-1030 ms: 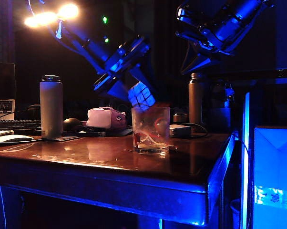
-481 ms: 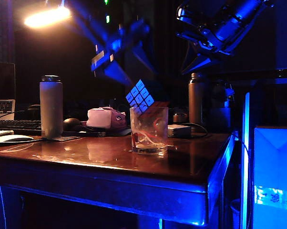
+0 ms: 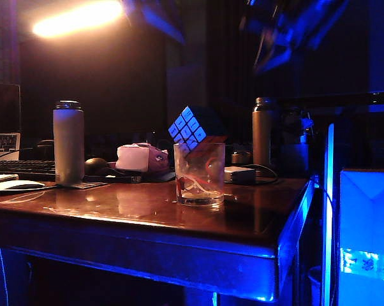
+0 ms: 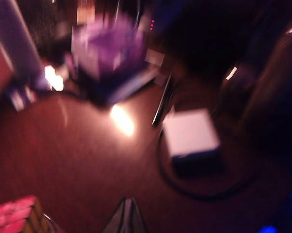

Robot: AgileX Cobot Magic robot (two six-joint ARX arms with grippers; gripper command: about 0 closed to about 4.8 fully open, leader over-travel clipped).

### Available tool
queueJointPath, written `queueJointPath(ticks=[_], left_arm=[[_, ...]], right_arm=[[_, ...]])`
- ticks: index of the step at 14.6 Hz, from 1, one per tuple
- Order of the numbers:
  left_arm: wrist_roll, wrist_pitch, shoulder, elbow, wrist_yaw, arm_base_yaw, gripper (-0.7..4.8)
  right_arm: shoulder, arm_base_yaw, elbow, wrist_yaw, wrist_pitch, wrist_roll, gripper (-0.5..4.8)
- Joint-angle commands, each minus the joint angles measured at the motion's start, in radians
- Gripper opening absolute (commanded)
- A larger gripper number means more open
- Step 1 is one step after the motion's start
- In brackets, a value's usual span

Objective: Stack the Rubik's Cube on top of the glass cup.

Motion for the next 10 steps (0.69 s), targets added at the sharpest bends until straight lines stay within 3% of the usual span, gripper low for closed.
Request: queueJointPath(ticks=[1,4,8,10], left_arm=[[-0.007,-0.014,-0.17,0.007,-0.127,-0.001,-0.06],[-0.007,-0.106,-0.402,0.005,-0.247,-0.001,-0.06],[-0.031,-0.431,-0.677,-0.004,-0.367,-0.001,-0.06],[-0.071,-0.492,-0.827,-0.11,-0.382,-0.001,-0.06]], right_arm=[[-0.143,-0.005,0.008,0.006,-0.114,0.004,-0.01],[-0.344,-0.005,0.003,0.047,-0.277,0.005,-0.01],[-0.571,-0.005,-0.012,0.092,-0.423,0.008,-0.01],[-0.677,-0.005,-0.119,0.091,-0.436,0.008,-0.01]])
